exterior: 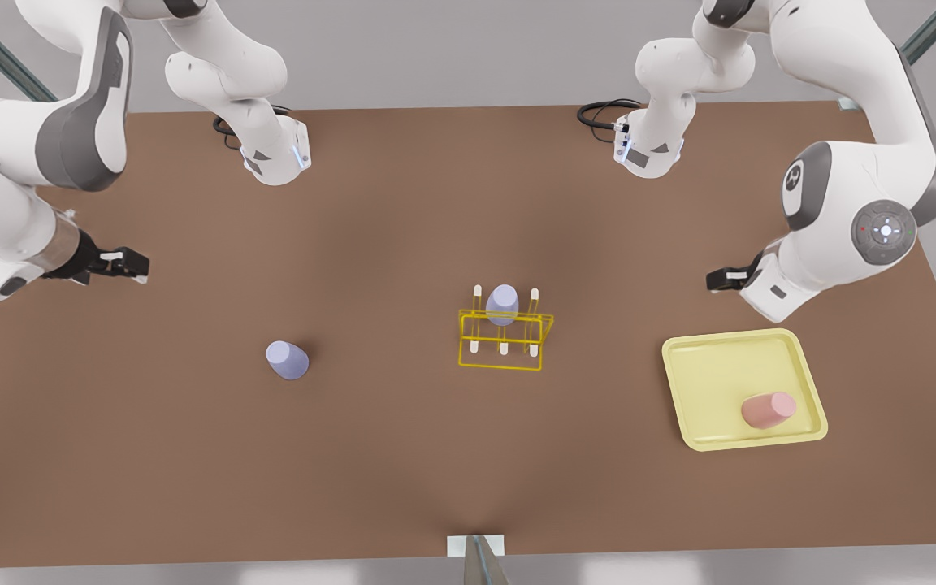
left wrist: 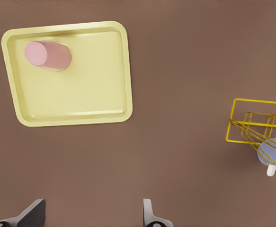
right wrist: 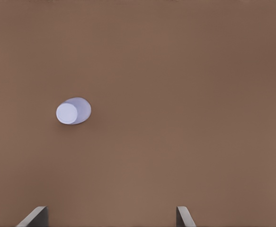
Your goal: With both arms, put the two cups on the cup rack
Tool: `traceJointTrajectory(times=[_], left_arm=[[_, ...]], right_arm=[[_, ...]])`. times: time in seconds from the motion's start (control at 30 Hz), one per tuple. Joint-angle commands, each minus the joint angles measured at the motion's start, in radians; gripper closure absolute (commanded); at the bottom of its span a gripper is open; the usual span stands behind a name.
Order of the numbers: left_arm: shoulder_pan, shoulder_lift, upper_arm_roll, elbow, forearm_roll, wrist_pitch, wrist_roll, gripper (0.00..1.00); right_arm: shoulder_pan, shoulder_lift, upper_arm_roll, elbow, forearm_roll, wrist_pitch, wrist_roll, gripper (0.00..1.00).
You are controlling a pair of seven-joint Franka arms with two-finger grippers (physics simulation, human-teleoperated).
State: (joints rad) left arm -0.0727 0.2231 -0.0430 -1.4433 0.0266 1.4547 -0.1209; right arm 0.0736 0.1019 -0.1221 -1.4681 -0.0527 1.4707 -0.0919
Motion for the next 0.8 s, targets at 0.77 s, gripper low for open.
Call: traceJointTrajectory(times=[0.77], left_arm=[[0.199,0.585,0.124,0.146,-0.051,0.616,0.422,0.0]], right_arm=[[0.19,0.325,-0.001,-0.422,0.185,0.882,0.136,0.0]])
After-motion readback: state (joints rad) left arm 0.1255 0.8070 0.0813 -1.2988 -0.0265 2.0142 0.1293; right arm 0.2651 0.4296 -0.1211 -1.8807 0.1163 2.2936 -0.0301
